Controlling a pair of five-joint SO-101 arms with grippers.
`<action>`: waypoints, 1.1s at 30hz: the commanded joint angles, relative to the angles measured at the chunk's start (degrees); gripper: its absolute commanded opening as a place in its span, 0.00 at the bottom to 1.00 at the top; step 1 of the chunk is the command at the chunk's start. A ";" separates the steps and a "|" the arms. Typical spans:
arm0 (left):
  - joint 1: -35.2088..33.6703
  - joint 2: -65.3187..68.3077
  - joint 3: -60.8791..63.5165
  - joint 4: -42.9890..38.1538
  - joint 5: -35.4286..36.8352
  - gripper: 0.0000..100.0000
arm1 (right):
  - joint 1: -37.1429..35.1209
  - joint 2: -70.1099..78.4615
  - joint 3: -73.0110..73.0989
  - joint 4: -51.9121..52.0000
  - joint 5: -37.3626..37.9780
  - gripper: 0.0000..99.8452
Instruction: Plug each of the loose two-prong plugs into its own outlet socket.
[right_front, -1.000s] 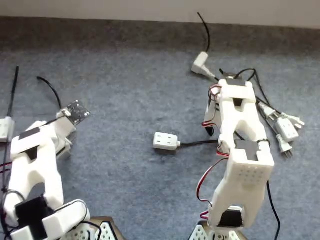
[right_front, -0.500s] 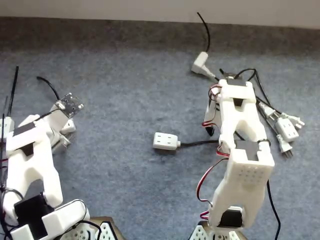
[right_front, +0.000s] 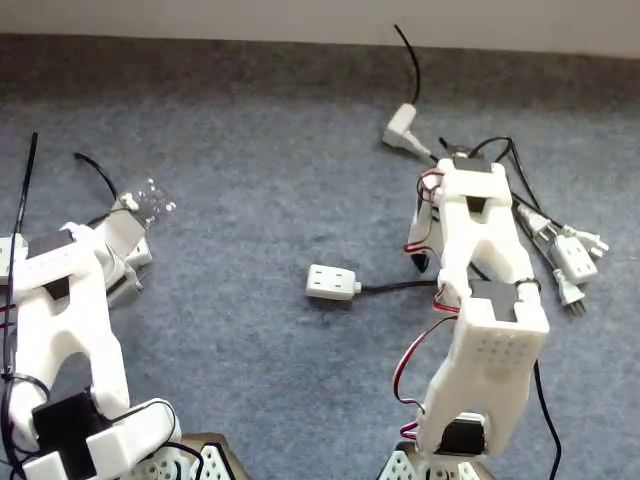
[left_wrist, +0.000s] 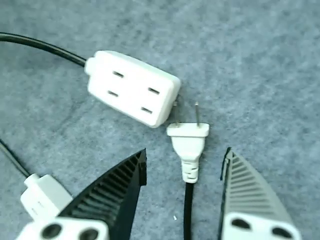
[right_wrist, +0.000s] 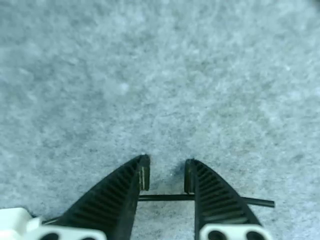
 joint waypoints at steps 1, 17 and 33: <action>-0.40 -2.77 -2.77 0.44 1.32 0.24 | -0.66 0.57 -0.04 -2.51 -0.26 0.12; -1.45 -3.38 7.25 -16.53 1.58 0.24 | -0.66 0.57 -0.04 -2.51 -0.26 0.12; -2.86 -2.77 0.04 -8.88 1.41 0.24 | -0.66 0.57 -0.04 -2.51 -0.26 0.12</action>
